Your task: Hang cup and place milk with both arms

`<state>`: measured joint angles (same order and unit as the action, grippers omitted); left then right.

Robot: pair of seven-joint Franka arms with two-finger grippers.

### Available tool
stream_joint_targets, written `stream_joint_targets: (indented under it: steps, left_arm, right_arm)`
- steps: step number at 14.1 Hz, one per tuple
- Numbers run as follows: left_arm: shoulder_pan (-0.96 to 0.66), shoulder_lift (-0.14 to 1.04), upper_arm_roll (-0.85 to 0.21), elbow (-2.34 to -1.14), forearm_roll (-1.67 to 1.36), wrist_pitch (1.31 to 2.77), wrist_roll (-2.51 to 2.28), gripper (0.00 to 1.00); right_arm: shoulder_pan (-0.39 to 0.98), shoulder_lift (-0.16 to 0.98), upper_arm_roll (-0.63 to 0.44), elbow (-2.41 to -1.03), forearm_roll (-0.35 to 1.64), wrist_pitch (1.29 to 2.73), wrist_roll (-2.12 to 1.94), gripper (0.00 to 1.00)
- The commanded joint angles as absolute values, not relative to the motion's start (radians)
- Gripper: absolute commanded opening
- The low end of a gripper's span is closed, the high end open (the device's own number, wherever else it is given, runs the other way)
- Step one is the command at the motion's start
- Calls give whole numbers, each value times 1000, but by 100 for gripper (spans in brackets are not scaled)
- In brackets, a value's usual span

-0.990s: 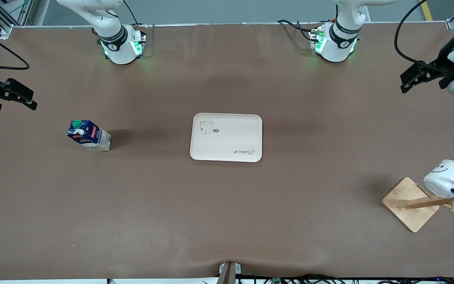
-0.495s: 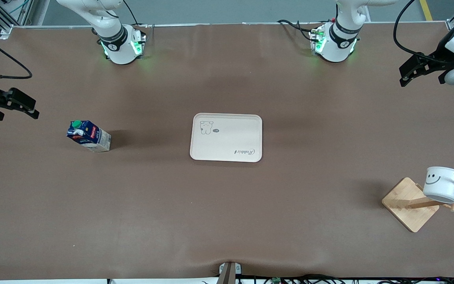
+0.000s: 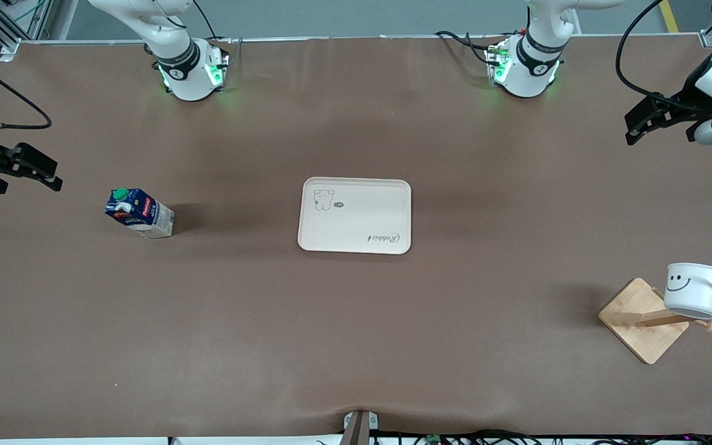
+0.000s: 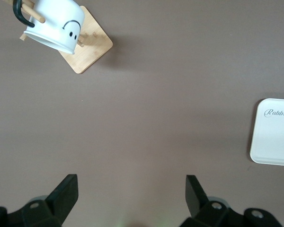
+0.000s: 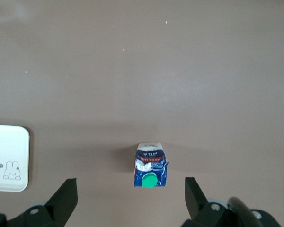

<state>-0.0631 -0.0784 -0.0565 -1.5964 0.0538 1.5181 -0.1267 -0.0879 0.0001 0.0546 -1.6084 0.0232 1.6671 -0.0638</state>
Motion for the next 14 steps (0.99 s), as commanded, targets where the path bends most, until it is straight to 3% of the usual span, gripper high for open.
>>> stream_joint_targets:
  steps: [1, 14]
  left_arm:
    - [-81, -43, -49, -1563, 34, 1516, -118, 100]
    - [-64, -46, -46, -1555, 32, 1509, -117, 100]
  right_arm:
    - [-103, 2, 63, -1579, 41, 1628, -68, 100]
    - [-117, -8, 61, -1571, 41, 1522, -67, 100]
